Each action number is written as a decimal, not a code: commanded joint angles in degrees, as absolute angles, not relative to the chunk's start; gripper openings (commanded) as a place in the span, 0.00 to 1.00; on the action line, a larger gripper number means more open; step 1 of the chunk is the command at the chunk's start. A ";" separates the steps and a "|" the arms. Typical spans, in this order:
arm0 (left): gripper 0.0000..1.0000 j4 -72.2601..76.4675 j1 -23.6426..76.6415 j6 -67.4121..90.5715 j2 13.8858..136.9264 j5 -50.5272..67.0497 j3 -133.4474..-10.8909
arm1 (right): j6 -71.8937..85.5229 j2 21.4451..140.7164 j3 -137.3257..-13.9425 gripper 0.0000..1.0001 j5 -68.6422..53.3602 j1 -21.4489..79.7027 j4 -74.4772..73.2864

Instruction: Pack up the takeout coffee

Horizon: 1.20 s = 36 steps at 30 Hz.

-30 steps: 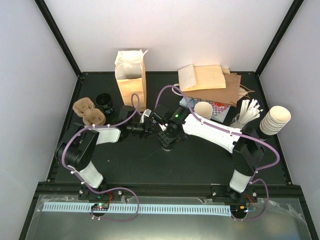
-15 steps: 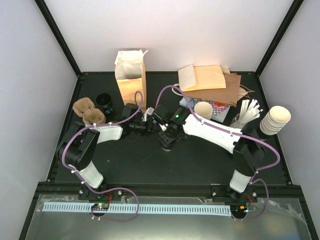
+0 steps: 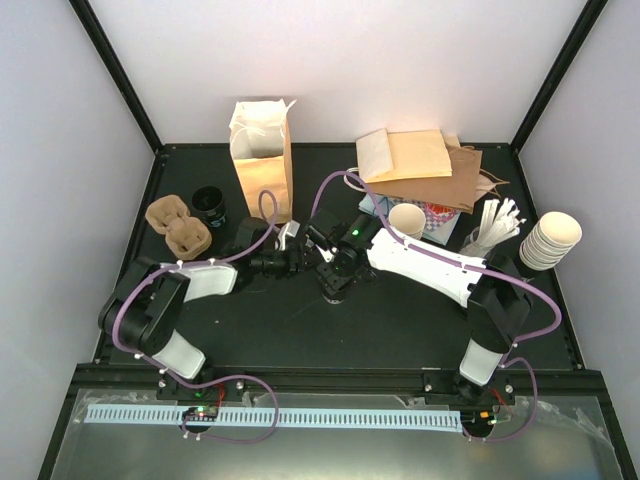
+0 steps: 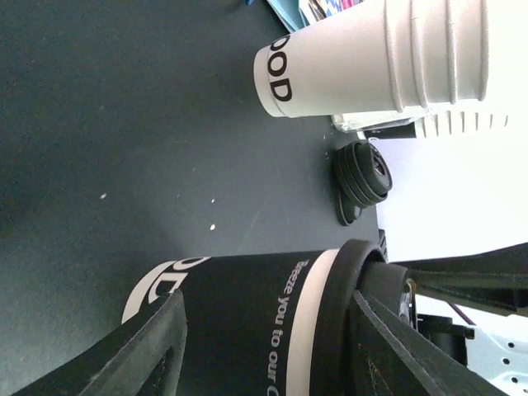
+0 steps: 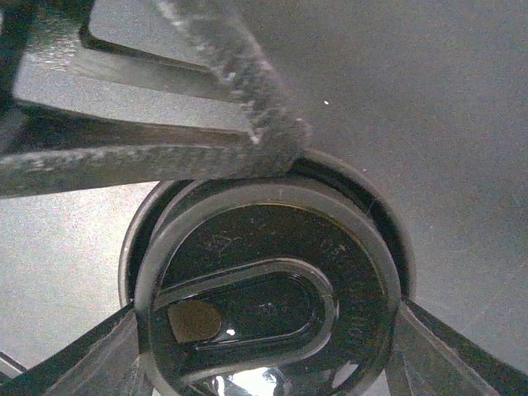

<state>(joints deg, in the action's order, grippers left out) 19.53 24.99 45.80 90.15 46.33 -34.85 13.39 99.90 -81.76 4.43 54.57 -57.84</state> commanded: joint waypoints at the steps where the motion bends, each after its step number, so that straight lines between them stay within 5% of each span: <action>1: 0.57 12.48 26.41 44.81 87.29 48.35 -30.11 | 14.04 105.63 -76.73 0.65 -0.01 54.63 -62.87; 36: 0.56 6.66 33.75 46.55 78.56 44.67 -23.59 | 13.75 106.00 -78.66 0.65 0.72 54.58 -63.02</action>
<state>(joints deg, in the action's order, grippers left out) 14.46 29.47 47.57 75.88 41.63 -24.84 12.71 100.03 -82.63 3.46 54.57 -60.07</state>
